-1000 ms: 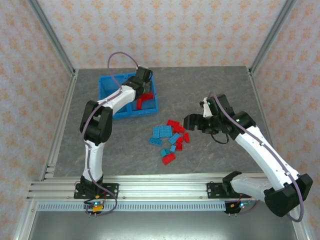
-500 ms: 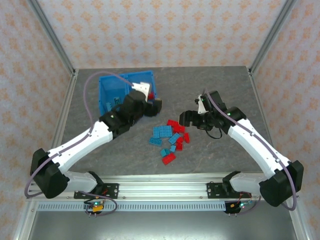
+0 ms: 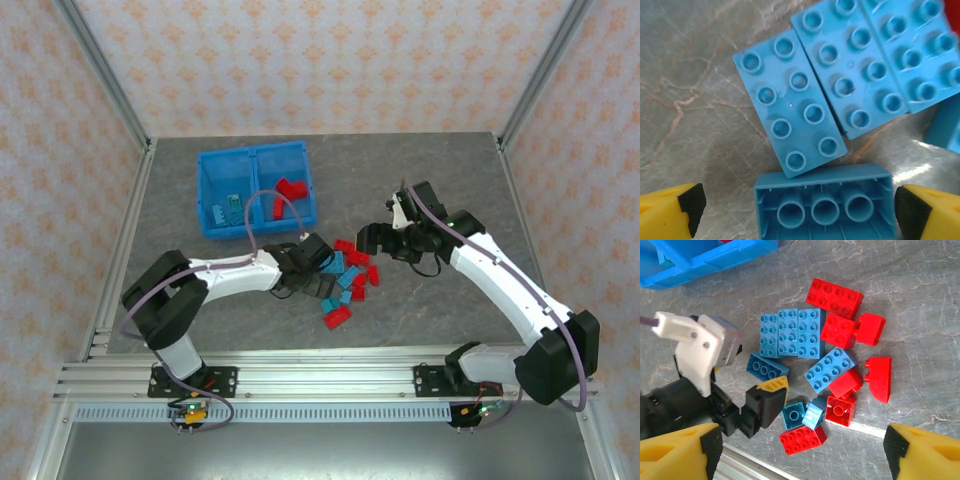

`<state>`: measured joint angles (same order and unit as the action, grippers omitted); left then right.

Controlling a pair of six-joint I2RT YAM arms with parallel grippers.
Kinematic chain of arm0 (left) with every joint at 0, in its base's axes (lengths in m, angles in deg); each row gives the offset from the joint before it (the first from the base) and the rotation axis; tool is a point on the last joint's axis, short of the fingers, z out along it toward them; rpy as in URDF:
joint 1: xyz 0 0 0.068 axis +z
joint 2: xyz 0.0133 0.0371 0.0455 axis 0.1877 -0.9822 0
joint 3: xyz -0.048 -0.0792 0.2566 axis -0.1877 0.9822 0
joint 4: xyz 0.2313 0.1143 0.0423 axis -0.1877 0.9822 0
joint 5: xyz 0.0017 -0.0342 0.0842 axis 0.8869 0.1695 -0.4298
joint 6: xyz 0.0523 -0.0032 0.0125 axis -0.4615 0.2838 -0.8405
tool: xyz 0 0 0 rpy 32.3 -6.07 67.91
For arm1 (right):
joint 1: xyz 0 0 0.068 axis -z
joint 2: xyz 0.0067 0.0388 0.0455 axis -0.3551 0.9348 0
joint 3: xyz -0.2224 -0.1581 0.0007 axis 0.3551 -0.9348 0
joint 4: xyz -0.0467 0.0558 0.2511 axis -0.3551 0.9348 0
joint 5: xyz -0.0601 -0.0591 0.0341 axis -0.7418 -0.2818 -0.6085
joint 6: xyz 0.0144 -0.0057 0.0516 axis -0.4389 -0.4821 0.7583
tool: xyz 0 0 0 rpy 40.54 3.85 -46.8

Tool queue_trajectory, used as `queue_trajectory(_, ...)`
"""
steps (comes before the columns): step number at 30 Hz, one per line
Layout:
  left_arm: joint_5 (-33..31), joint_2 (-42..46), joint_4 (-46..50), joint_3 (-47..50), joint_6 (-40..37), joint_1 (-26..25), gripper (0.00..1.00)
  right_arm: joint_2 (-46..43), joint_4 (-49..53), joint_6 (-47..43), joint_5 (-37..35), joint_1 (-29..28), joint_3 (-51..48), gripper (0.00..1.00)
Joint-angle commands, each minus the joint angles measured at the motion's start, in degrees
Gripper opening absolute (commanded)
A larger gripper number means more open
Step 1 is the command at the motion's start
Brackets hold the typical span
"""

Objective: Sort the legos into containers by color

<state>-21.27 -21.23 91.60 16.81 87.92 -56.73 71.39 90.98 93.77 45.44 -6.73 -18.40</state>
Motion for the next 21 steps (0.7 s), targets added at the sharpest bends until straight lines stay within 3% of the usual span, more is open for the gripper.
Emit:
queue_trajectory(1, 1.23, -1.59, -0.85, -1.77, 0.95, 0.02, 0.9, -2.04, 1.38, 0.12, -1.3, 0.27, -1.18, 0.85)
queue_trajectory(5, 3.26, -1.99, -2.35, -0.86, 2.21, 0.0, 0.65, -1.21, 1.29, -0.04, -1.1, 0.24, -1.28, 0.86)
queue_trajectory(9, 2.68, -1.11, -1.85, -0.1, 2.76, 0.04, 0.51, -0.52, 1.07, -1.34, 0.91, 0.24, -1.42, 0.86)
queue_trajectory(16, -4.97, 8.63, 2.19, -1.64, 0.0, 2.02, 0.48, 0.67, 0.01, -5.6, 14.75, -0.03, -1.19, 0.81)
queue_trajectory(21, -8.85, 16.31, 3.1, -4.9, -6.7, 10.74, 0.49, 0.26, 0.33, -6.83, 13.71, -0.78, -0.89, 0.81)
